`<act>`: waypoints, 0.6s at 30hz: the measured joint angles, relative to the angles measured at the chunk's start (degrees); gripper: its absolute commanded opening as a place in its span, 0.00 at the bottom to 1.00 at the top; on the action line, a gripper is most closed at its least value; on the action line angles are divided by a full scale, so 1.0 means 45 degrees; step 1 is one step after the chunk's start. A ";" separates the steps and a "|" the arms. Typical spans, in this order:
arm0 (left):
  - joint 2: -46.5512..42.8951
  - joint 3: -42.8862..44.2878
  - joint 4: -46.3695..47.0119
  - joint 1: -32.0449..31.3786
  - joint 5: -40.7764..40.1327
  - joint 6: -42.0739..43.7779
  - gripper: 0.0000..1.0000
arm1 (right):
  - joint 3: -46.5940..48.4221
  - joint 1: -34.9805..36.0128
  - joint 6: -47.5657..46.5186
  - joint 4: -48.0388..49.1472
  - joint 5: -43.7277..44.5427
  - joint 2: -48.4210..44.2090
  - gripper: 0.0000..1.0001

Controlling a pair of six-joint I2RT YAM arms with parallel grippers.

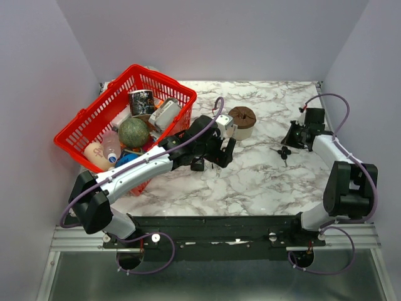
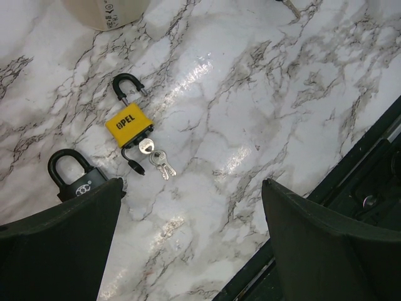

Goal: Unlock with the key

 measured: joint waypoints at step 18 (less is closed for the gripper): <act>0.0121 0.0000 0.0063 0.0000 0.0000 0.0000 0.99 | 0.1651 0.0491 -0.0476 -0.1243 0.2327 0.2205 0.51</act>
